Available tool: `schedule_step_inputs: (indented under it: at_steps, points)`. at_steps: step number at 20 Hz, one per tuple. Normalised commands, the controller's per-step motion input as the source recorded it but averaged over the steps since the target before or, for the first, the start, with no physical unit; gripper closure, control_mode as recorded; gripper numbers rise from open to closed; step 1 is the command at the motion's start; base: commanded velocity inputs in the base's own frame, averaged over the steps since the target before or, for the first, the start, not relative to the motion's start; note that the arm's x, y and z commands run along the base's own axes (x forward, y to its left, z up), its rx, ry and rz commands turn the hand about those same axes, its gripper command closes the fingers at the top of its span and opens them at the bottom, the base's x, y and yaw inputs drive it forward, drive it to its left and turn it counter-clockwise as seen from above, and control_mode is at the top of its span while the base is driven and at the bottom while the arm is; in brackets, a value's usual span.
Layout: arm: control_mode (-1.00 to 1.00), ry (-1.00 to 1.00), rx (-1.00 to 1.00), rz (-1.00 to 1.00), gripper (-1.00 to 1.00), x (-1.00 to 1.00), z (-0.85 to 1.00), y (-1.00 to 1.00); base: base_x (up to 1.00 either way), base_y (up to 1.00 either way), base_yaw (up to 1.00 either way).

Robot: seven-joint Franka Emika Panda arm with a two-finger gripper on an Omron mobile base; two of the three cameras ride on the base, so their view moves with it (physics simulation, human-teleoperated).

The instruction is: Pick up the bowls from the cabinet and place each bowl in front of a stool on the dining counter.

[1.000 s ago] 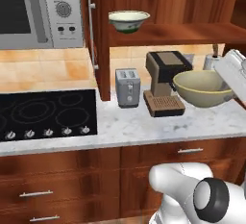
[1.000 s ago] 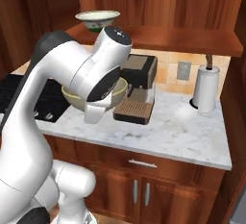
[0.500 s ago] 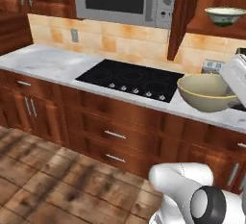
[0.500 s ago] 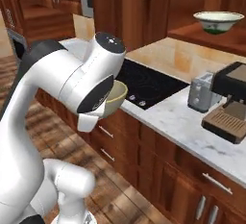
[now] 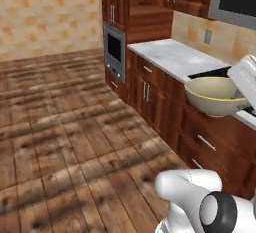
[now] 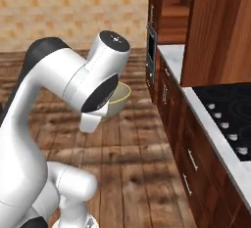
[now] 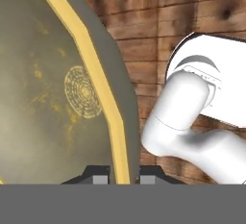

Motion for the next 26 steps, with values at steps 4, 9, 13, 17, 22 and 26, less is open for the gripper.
schedule_step_inputs:
  at_steps: [4, 9, 13, 17, 22, 26]
  points:
    - [1.00, 0.00, 0.00, 0.00, 1.00, 0.00, 0.00, 0.00, -0.18, 0.01, 1.00]
    - [1.00, 0.00, 0.00, 0.00, 1.00, 0.00, 0.00, 0.00, -0.25, 0.25, 1.00]
    - [1.00, 0.00, 0.00, 0.00, 1.00, 0.00, 0.00, 0.00, -0.18, 0.50, 0.99]
    - [1.00, 0.00, 0.00, 0.00, 1.00, 0.00, 0.00, 0.00, -0.06, 0.74, 0.91]
    - [1.00, 0.00, 0.00, 0.00, 1.00, 0.00, 0.00, 0.00, 0.05, 0.97, 0.72]
    - [1.00, 0.00, 0.00, 0.00, 1.00, 0.00, 0.00, 0.00, 0.90, 1.00, 0.30]
